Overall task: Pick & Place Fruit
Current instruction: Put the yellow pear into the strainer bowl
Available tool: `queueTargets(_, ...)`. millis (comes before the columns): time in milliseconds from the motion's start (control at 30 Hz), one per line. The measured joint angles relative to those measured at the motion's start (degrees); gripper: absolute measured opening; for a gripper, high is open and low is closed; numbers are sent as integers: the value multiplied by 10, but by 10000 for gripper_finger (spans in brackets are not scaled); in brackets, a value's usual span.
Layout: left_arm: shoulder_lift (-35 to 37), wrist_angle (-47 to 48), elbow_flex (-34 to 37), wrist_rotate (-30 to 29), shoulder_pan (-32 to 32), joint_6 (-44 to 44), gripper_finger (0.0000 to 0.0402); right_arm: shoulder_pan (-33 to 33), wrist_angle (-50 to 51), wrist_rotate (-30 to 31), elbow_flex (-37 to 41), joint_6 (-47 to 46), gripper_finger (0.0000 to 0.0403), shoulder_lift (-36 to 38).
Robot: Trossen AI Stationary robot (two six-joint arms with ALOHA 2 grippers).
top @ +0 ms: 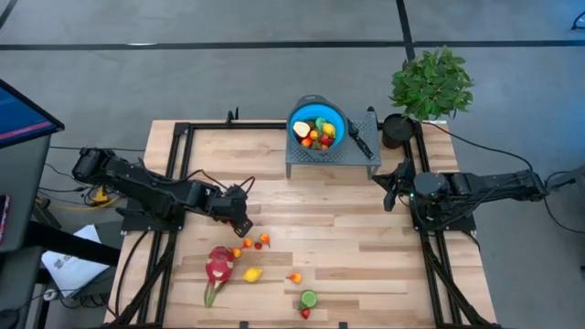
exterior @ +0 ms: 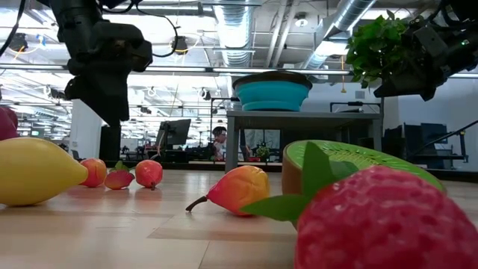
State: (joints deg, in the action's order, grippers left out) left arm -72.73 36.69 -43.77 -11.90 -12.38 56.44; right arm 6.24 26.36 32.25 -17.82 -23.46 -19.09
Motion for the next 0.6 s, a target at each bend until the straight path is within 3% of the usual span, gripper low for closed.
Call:
queueTargets(133, 0, 0, 0, 0, 0, 8, 235, 0, 0, 0, 0, 0, 0, 0)
queueTargets(267, 0, -1, 0, 0, 0, 8, 277, 0, 0, 0, 0, 0, 0, 0)
queueTargets(600, -2, -5, 6, 0, 0, 19, 294, 0, 0, 0, 0, -1, 0, 0)
